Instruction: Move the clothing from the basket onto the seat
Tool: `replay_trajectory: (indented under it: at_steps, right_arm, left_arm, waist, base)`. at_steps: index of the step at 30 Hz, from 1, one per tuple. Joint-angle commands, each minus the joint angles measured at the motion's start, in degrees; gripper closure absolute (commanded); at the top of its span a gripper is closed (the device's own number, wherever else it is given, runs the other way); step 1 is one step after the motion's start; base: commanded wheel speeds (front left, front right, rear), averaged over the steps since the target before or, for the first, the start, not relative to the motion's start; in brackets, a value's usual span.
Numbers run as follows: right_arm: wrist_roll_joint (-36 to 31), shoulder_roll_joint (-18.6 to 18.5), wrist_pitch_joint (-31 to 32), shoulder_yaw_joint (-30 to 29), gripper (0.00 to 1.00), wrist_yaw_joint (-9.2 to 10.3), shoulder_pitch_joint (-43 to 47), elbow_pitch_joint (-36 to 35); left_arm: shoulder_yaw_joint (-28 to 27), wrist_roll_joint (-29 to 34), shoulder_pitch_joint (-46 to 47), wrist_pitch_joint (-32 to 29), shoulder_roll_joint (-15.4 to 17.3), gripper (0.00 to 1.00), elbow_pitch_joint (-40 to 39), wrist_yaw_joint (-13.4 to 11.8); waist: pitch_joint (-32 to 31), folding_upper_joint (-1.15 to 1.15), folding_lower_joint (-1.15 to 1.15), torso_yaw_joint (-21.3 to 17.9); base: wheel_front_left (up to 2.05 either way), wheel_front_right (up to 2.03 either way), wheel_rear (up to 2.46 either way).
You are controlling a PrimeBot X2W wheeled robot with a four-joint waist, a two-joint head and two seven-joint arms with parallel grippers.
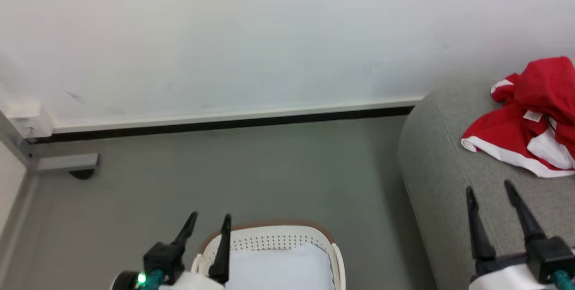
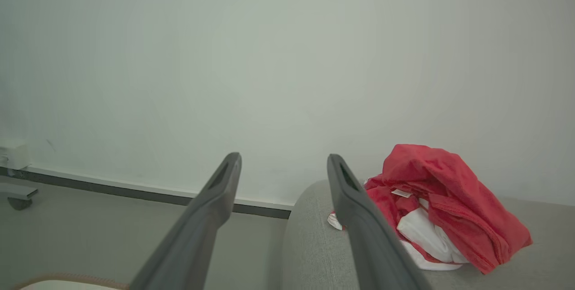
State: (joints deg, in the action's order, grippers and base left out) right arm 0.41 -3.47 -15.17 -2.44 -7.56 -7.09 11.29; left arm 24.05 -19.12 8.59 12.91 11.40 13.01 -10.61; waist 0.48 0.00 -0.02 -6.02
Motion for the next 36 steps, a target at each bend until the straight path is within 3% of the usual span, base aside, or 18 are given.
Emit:
replay_trajectory:
  at_steps: [1, 14, 32, 33, 36]
  right_arm:
    - [-0.05, -0.03, 0.05, 0.79, 0.00, 0.15, 2.30, -0.17]
    - [0.94, 0.52, 0.05, 4.44, 0.00, 0.15, 8.78, 1.20]
    - [2.79, 0.54, 0.04, 4.98, 0.00, 0.15, 8.13, 3.52]
    - [2.54, 0.59, -0.01, 5.10, 1.00, -0.01, 8.40, 3.55]
    - [2.64, 0.69, 0.01, 5.31, 1.00, -0.01, 8.85, 4.85]
  left_arm:
    - [-0.61, -0.57, -1.70, 0.97, 0.39, 0.00, 0.84, -0.25]
    - [-8.86, 1.34, -8.57, 2.26, -0.31, 0.00, 2.26, -1.30]
    - [-17.53, 7.08, -12.73, 2.25, -4.56, 0.00, 0.90, 4.03]
    - [-17.42, 6.84, -12.36, 2.21, -4.73, 1.00, 1.23, 4.12]
    - [-17.25, 6.77, -12.77, 2.13, -5.29, 1.00, 2.66, 4.13]
  waist:
    - [-1.60, 0.00, 0.02, 1.15]
    - [-3.84, 0.00, 0.02, 0.97]
    - [-3.52, 0.00, 0.02, 1.27]
    - [-3.52, 0.00, 0.02, 1.27]
    - [-3.51, 0.00, 0.02, 1.28]
  base:
    - [0.00, 0.00, 0.00]
    - [0.00, 0.00, 0.00]
    - [0.00, 0.00, 0.00]
    - [0.00, 0.00, 0.00]
    - [0.00, 0.00, 0.00]
